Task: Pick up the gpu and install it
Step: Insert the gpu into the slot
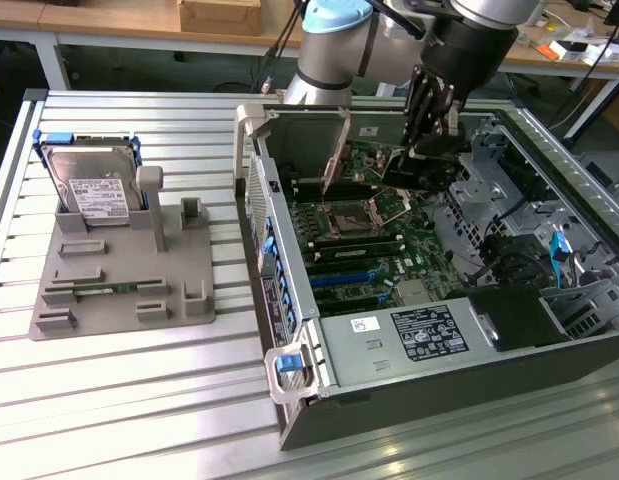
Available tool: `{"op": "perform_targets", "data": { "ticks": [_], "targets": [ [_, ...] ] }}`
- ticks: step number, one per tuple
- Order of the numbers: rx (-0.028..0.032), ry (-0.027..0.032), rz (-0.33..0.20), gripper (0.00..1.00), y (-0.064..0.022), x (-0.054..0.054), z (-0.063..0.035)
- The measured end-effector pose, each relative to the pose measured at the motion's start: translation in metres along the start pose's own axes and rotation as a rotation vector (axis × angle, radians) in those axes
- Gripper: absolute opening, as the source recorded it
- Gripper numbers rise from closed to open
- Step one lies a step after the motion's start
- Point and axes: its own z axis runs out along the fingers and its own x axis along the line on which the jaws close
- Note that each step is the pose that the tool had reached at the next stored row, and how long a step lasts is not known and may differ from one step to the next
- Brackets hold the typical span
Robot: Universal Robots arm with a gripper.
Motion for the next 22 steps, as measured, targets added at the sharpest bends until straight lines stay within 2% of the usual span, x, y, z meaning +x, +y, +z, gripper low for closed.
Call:
{"op": "perform_targets", "data": {
  "ticks": [16, 19, 22],
  "targets": [
    [-0.0019, 0.0026, -0.061, 0.27, -0.0104, -0.0022, 0.0016],
    [-0.0029, 0.0037, -0.094, 0.27, -0.0107, -0.0022, 0.0019],
    [-0.0048, 0.0063, -0.153, 0.27, -0.0108, -0.0023, 0.0019]
  ]
}}
